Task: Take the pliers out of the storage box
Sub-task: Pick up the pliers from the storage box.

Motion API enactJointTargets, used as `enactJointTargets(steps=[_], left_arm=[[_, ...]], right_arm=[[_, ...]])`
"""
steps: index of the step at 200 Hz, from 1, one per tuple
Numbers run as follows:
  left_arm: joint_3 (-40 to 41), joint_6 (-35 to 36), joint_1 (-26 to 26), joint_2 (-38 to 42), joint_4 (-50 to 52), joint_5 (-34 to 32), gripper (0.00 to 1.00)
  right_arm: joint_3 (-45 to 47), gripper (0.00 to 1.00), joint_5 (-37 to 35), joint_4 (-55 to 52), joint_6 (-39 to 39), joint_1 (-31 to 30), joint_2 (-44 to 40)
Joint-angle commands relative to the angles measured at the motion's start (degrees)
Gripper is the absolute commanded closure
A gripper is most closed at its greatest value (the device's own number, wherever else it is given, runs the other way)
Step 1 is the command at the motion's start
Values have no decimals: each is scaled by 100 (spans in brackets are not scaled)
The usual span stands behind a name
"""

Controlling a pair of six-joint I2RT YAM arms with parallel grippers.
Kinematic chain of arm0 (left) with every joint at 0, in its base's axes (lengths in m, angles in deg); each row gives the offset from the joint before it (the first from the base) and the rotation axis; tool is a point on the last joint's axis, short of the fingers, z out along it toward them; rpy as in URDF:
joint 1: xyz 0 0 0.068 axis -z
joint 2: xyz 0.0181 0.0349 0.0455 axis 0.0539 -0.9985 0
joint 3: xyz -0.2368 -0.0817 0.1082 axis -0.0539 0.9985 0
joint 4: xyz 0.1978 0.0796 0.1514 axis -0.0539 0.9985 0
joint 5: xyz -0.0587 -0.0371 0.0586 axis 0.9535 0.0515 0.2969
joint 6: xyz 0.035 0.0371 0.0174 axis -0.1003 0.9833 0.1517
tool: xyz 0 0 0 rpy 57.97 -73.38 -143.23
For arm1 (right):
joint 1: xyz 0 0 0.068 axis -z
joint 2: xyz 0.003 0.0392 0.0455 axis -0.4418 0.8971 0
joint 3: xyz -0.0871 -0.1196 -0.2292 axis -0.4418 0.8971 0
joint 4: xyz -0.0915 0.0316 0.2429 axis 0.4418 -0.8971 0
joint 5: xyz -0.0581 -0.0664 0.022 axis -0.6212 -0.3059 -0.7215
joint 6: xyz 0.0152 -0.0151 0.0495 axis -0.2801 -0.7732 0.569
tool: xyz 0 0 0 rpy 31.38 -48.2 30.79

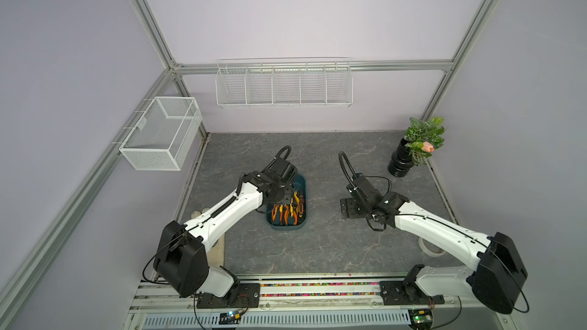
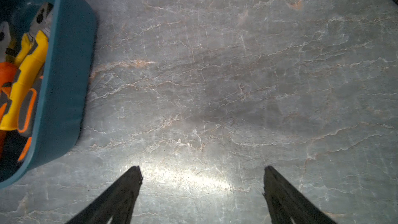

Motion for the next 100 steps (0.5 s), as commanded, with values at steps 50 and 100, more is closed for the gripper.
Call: enactJointTargets(steps=[50, 100], left_arm=[[1282, 44, 1193, 809, -2382, -1224, 100], [1435, 446, 1555, 986, -3135, -1146, 100]], right_arm=[[-1064, 5, 1466, -299, 597, 757, 260], [-1429, 11, 2705, -193, 853, 977, 827]])
